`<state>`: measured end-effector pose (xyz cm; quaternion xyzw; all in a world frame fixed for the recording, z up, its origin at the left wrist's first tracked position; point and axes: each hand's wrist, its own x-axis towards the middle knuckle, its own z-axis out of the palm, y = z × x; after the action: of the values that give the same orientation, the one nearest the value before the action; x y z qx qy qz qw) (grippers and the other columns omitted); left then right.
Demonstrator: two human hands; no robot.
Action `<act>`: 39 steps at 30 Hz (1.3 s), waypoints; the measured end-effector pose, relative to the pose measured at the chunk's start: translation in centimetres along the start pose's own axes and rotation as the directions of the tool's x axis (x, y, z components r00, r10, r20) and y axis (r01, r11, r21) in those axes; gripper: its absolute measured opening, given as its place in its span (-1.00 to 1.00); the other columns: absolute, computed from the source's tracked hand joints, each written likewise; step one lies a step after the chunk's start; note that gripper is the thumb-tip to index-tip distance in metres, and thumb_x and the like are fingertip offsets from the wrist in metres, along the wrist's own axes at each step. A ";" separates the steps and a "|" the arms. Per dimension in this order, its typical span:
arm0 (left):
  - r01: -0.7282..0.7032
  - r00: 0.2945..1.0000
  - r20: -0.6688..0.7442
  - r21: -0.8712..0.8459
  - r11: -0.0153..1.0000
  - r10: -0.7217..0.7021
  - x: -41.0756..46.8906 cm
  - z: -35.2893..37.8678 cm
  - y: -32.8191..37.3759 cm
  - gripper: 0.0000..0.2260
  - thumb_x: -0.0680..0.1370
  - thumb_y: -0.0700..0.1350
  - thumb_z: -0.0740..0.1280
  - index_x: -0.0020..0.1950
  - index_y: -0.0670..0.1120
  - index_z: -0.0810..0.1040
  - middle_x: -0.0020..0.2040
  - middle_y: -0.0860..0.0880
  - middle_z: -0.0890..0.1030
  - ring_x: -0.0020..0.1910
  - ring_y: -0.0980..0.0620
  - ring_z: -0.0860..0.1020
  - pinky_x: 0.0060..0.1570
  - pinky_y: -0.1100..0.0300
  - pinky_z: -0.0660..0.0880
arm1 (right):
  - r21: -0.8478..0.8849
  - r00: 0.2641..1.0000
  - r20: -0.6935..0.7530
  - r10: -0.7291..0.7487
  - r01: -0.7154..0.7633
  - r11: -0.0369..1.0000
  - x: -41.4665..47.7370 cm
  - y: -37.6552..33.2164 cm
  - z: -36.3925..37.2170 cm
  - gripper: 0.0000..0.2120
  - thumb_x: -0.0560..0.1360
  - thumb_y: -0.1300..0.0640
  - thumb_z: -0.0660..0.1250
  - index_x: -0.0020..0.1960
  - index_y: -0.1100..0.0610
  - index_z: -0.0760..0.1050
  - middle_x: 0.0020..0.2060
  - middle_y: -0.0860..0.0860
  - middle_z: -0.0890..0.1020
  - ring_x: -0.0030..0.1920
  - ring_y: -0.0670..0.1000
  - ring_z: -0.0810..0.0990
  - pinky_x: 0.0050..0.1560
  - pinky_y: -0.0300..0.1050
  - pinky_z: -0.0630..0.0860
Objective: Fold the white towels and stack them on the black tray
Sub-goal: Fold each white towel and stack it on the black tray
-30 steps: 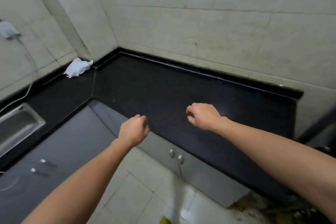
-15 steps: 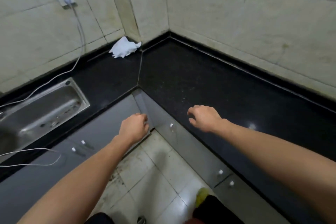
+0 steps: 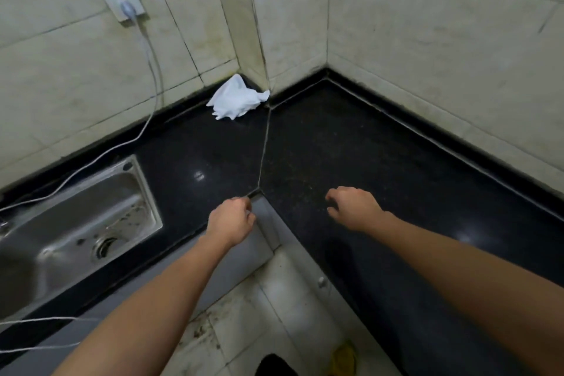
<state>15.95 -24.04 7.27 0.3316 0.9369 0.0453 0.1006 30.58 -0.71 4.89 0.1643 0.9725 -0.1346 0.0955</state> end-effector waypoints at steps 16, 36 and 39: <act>-0.067 0.991 0.114 -0.079 0.995 0.076 26.7 -1.3 -12.4 -0.83 0.54 -0.02 0.25 0.04 -0.06 0.55 0.03 -0.06 0.60 -0.01 -0.08 0.56 -0.08 0.08 0.49 | 0.010 0.988 0.100 0.121 -0.123 0.992 26.9 -2.7 -2.3 -0.71 0.55 -0.04 0.24 0.23 0.02 0.47 0.15 0.05 0.56 0.11 0.12 0.55 0.00 -0.03 0.49; 0.033 0.975 0.223 -0.225 0.974 0.019 39.3 2.4 -25.9 -0.86 0.56 -0.07 0.25 0.02 -0.08 0.55 -0.04 -0.02 0.57 -0.08 0.00 0.51 -0.18 0.13 0.43 | 0.152 0.985 -0.047 0.167 -0.158 0.976 54.9 -10.1 -0.9 -0.68 0.48 0.18 0.29 0.22 0.17 0.53 0.21 0.17 0.54 0.20 0.20 0.51 0.10 0.02 0.49; 0.043 0.979 0.202 -0.250 0.967 0.009 40.0 2.2 -26.0 -0.86 0.55 -0.07 0.26 0.03 -0.07 0.56 -0.04 -0.02 0.58 -0.07 -0.02 0.53 -0.17 0.13 0.42 | 0.331 0.942 -0.293 0.165 -0.062 0.942 54.3 -10.8 -3.7 -0.84 0.44 0.25 0.32 0.01 0.19 0.59 0.01 0.15 0.62 -0.02 0.21 0.59 -0.05 -0.04 0.49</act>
<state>-29.88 -18.92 -5.13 0.3107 0.9114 0.1300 0.2367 -24.02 6.48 -1.62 0.2535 0.9295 -0.2550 -0.0815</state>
